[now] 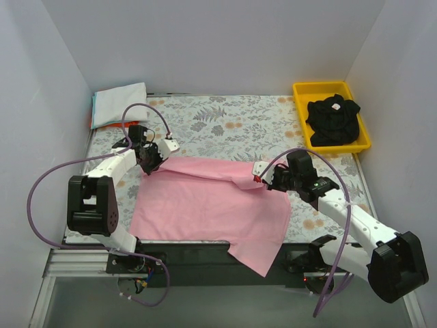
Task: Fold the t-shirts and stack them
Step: Fold the tshirt
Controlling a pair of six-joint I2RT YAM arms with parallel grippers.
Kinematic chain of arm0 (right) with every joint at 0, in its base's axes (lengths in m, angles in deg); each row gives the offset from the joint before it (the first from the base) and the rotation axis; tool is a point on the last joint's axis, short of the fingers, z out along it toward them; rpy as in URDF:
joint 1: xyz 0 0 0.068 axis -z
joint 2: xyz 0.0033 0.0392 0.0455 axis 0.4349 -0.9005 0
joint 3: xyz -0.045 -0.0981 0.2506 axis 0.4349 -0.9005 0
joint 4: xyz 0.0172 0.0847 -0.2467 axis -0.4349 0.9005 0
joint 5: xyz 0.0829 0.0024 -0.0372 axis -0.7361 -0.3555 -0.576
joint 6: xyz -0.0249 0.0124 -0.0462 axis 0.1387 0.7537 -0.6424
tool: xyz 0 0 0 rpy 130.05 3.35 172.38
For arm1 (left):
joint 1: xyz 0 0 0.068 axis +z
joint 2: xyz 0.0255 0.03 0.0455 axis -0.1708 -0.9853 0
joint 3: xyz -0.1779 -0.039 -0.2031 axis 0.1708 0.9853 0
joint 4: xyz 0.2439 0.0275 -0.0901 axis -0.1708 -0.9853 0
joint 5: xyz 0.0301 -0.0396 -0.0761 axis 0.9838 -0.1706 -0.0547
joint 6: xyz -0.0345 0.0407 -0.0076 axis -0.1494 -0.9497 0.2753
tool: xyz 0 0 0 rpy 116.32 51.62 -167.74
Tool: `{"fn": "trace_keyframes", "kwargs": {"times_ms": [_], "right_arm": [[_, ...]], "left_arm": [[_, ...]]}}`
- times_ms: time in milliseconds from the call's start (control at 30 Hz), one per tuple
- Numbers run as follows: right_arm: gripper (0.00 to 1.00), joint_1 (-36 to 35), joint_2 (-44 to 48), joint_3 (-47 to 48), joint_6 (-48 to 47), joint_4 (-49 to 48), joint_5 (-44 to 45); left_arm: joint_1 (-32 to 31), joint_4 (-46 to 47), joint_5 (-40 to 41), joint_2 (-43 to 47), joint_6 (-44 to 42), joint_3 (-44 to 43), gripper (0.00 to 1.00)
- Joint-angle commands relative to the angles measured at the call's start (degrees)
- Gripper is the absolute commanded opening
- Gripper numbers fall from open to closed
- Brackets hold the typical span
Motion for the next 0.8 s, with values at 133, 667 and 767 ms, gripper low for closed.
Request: {"fn": "trace_keyframes", "kwargs": {"times_ms": [133,667,767], "right_arm": [[0.01,-0.2,-2.2,-0.6,0.0,1.1,2.7],[0.12,-0.1,-6.1,2.8,-2.0,8.3,2.2],[0.56,0.0,-8.0,5.2,-1.7,12.9,2.2]], "left_arm": [[0.2,-4.4,-1.5,0.3,-3.2,0.1,0.01],[0.2,-10.8,-4.0,-0.8,-3.1,-2.5,0.31],[0.2,-13.6,-11.6,0.4,-0.7,-6.2,0.41]]}}
